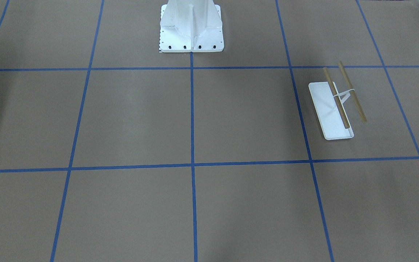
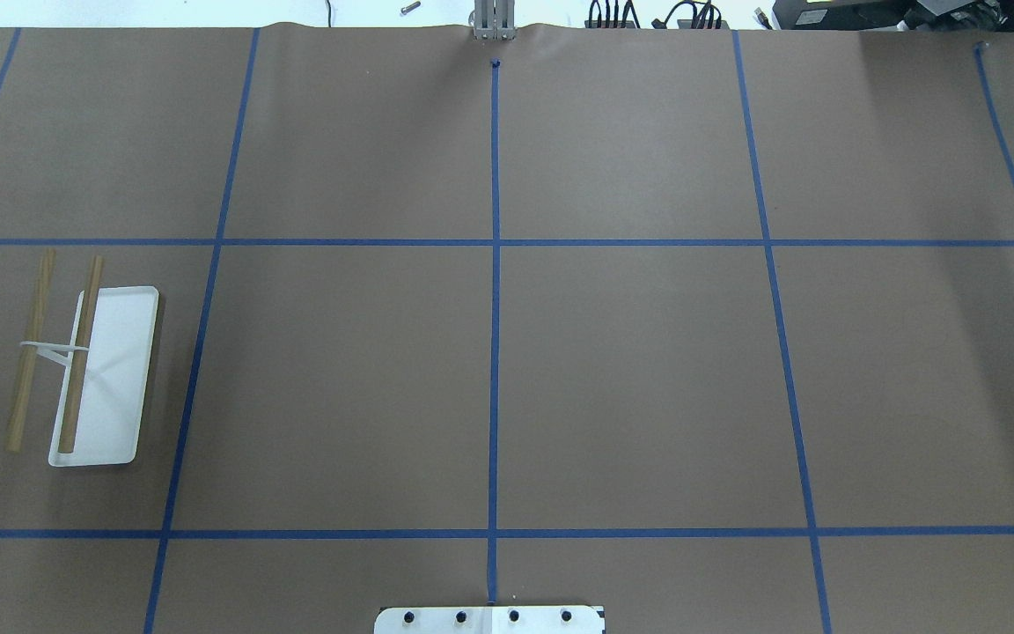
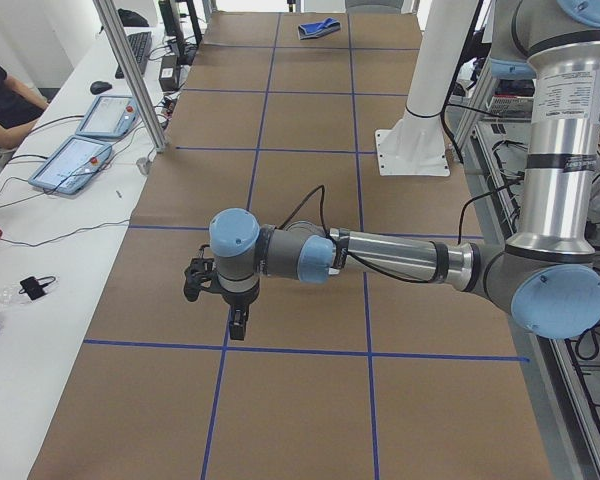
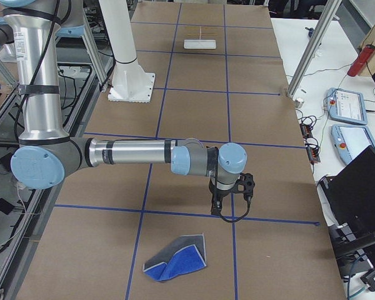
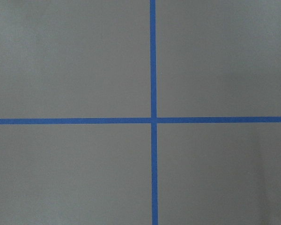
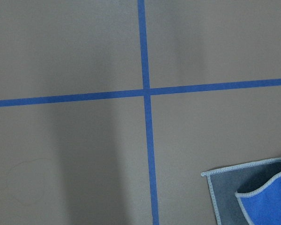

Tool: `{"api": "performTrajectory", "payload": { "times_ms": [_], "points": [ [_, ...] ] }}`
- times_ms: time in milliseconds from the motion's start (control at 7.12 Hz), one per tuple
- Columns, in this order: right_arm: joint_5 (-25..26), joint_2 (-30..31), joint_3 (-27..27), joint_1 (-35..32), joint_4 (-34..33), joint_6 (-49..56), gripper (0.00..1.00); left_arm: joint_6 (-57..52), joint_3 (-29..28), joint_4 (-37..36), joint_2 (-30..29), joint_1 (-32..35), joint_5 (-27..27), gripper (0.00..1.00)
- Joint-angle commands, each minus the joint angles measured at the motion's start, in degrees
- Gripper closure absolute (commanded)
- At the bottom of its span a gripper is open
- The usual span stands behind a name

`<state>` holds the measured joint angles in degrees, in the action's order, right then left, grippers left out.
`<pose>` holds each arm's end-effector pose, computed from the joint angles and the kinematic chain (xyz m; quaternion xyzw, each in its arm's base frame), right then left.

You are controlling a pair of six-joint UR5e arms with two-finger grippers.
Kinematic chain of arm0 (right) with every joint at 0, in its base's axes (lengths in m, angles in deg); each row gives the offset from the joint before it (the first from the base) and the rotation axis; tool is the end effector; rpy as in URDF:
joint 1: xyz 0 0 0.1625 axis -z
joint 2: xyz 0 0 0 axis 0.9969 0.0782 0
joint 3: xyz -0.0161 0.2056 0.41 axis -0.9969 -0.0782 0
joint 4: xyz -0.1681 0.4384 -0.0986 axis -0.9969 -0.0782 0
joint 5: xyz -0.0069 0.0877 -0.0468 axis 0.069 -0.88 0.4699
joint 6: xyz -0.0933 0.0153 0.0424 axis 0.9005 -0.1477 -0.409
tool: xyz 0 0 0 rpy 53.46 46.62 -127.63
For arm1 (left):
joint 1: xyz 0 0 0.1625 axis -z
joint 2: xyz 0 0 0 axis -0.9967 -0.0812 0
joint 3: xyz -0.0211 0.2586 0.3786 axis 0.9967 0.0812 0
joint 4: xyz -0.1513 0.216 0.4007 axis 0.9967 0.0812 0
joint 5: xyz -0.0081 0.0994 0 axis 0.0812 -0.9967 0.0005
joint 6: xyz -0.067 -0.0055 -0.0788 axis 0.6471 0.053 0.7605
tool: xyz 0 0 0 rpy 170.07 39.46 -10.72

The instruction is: Hang towel on rack

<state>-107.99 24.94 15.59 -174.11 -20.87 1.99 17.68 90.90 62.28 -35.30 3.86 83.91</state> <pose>0.0452 -0.5724 0.6734 -0.0366 -0.3860 0.0301 0.9213 -0.0541 -0.5753 0.6281 0.0469 0.3723 -0.0139 0.9268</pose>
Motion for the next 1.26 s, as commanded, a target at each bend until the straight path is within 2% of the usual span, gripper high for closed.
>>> {"api": "performTrajectory", "payload": {
  "times_ms": [0, 702, 1124],
  "points": [
    [0.0, 0.0, -0.1, 0.0, 0.0, 0.0, 0.0, 0.0, -0.1, 0.0, 0.0, -0.1, 0.0, 0.01],
    [0.0, -0.1, 0.4, 0.0, 0.0, 0.0, 0.0, -0.1, -0.2, 0.6, 0.5, -0.1, 0.1, 0.01],
    [0.8, -0.3, 4.5, 0.1, -0.1, 0.4, 0.0, -0.2, 0.3, 0.9, 0.2, -0.1, 0.1, 0.01]
  ]
}}
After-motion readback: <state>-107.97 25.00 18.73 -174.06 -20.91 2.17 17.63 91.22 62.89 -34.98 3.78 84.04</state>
